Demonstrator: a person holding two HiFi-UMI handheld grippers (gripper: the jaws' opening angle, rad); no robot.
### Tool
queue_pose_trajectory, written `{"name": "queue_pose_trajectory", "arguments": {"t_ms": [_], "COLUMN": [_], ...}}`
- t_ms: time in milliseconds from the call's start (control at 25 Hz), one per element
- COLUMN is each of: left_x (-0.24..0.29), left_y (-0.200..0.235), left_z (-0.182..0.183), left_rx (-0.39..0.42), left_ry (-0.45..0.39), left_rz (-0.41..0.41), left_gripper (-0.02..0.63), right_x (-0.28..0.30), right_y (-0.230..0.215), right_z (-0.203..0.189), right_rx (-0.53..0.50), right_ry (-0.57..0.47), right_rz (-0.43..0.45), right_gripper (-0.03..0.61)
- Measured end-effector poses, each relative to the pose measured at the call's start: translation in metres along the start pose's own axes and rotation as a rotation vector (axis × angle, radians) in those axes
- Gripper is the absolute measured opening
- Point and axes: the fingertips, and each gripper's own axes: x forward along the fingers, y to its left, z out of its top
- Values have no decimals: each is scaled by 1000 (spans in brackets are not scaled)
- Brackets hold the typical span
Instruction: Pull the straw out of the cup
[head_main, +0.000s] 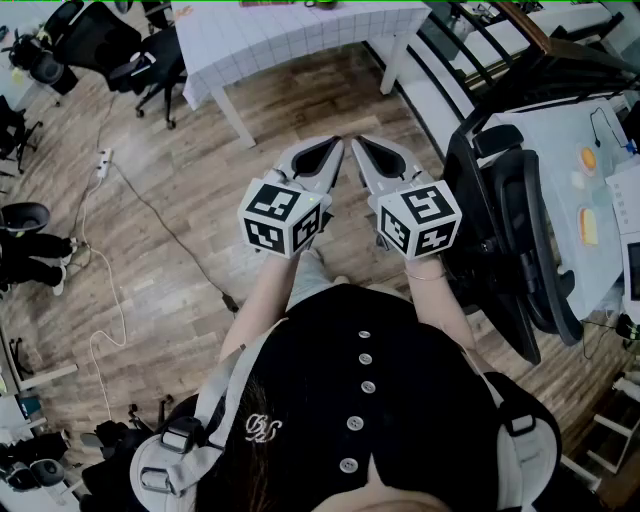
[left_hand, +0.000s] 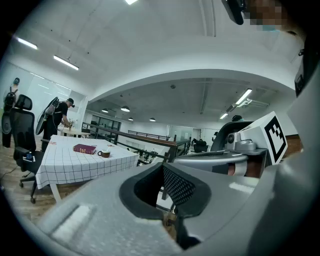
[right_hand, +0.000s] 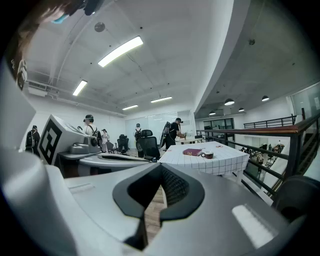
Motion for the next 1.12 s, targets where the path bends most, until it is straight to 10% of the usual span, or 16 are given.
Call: {"name": "queue_pose_trajectory", "arguments": {"t_ms": [1120], "left_x": [67], "left_y": [90], "left_z": [18], "left_rx": [-36], "left_ry": [-10], "left_rz": [-53], "left_gripper": [-3], "right_x": [93], "right_y": [-61], "right_z": [15], "right_rx": [58], "right_ry": [-11], "right_rz": [-47], "right_gripper": [-2]}}
